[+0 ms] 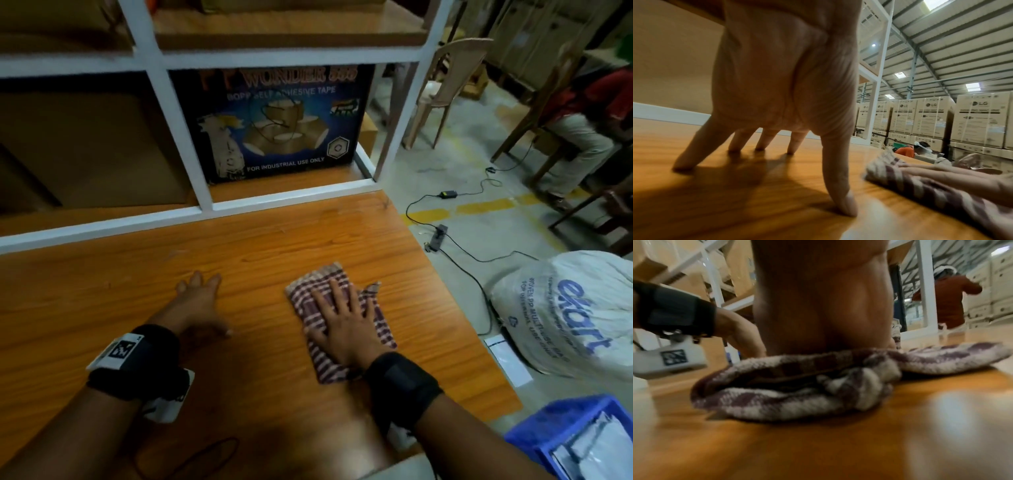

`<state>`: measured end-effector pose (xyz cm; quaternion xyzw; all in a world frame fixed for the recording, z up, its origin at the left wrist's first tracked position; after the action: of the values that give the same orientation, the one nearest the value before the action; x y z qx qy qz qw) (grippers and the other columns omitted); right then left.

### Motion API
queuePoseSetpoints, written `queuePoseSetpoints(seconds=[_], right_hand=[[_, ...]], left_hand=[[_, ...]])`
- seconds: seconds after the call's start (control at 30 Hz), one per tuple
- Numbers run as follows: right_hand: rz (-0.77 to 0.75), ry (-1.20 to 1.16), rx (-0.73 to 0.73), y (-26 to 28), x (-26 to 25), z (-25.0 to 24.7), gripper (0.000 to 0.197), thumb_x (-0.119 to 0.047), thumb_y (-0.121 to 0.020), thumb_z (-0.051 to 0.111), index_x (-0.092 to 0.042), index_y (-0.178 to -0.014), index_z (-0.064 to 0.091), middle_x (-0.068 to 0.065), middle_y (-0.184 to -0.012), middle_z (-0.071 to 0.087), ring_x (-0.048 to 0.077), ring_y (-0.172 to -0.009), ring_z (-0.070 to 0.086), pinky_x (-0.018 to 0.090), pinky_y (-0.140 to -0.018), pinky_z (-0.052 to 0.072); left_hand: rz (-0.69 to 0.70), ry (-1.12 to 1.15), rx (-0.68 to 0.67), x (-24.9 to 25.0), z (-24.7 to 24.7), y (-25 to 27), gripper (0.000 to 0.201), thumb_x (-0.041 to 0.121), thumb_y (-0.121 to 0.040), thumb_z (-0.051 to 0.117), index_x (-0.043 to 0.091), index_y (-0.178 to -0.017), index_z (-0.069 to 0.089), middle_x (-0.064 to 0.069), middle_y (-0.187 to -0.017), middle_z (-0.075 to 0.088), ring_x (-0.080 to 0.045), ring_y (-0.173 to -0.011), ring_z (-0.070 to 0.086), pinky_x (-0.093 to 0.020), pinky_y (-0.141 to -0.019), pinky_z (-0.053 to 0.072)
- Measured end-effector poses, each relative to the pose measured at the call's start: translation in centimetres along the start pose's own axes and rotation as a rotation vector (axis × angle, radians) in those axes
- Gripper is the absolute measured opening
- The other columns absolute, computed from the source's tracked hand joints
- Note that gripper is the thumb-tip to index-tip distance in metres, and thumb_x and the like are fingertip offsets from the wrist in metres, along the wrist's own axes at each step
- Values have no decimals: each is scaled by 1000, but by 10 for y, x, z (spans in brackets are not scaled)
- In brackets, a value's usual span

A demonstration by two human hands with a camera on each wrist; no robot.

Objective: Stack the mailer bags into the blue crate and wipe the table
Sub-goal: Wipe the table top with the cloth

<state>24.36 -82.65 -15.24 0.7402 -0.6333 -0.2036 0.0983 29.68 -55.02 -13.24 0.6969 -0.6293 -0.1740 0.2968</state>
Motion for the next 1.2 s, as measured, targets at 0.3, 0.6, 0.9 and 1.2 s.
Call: queuePoseSetpoints(seconds=[0.3,0.6,0.9,1.2], right_hand=[[256,-134,78,-82,6,-48,77,-71,-93,20,-37,-154,-10,7,-162,-19,42,-147,-16,70,-111,-5],[-149,60,-4,-139,-60,-56,77,-74,-90,30,-45,-152,-4,-3,-163,-18,34,-149,-14,64,-115,-4],[361,-147,59,-200,-20,-95,80,-72,-93,19,-32,-154,-14,12,-162,-19,46,-146,-15,73,-110,-3],[-315,137,26,-196,-82,-83,69,-71,-94,25,-46,-152,-2,-6,-164,-13,28,-150,-12,62,-117,-3]], left_hand=[[103,7,-59,-17,-2,-24,148,69,-46,84,44,-149,-20,-1,-153,-40,-36,-142,-32,-71,-109,-7],[26,-8,-140,-26,-38,-55,154,61,-47,89,41,-147,-27,2,-149,-45,-35,-141,-35,-77,-106,-1],[27,-11,-170,-29,-35,-93,175,60,-28,93,38,-135,-44,-6,-130,-60,-44,-123,-49,-81,-103,-1],[36,-37,-148,-28,-32,-96,172,59,-35,92,29,-132,-47,-11,-132,-58,-50,-124,-47,-78,-106,-3]])
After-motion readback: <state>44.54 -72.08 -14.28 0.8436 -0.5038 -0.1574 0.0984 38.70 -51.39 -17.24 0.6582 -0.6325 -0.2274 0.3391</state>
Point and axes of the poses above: each hand's wrist, its own y-axis away from the middle knuckle, its own z-axis out of the palm, x = y × z, the point moved 8 cm from there along -y, towards the middle knuckle
